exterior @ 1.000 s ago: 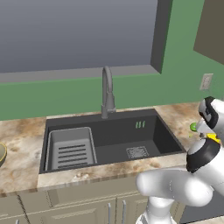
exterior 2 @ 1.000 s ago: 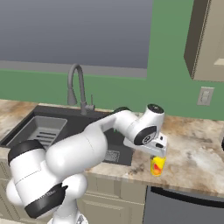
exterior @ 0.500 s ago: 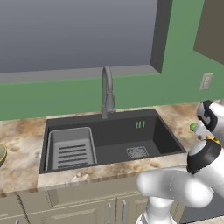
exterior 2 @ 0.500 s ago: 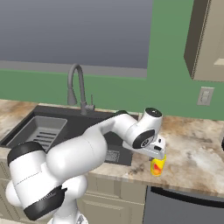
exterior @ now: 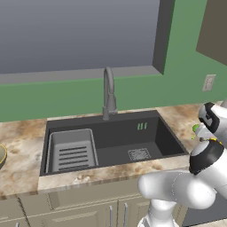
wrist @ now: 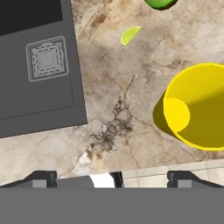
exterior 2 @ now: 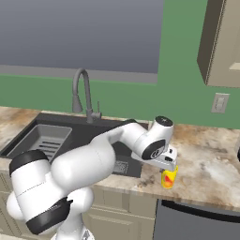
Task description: Remove the kiwi and lemon wedge from the sink. Then move the bowl and cup from the counter to the sink for washing.
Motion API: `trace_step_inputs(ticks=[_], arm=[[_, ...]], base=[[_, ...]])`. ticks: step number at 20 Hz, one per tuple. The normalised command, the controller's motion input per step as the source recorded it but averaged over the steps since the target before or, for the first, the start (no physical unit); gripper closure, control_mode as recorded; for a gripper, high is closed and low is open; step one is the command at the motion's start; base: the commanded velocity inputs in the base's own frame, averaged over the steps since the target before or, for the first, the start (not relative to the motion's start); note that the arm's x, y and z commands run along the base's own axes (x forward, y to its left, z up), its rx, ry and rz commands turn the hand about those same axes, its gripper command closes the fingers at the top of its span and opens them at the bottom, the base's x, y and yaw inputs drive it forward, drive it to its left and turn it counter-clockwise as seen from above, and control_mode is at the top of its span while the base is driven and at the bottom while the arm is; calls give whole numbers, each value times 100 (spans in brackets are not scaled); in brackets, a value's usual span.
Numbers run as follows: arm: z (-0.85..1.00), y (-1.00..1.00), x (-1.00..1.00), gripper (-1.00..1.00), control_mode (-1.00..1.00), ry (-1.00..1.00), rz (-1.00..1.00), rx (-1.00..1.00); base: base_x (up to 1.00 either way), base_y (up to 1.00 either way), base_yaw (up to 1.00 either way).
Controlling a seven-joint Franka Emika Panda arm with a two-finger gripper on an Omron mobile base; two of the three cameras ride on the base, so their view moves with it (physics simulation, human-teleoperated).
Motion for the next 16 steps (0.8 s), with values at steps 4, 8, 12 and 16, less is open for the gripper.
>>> trace_step_inputs(ticks=[4,8,12,16], arm=[[8,-3,-10,-100,-100,0,0,0],[14,0,-2,-100,-100,0,0,0],[13,0,0,-100,-100,0,0,0],[9,0,8,-100,-100,0,0,0]], base=[[0,0,0],[0,0,0],[0,0,0],[0,0,0]])
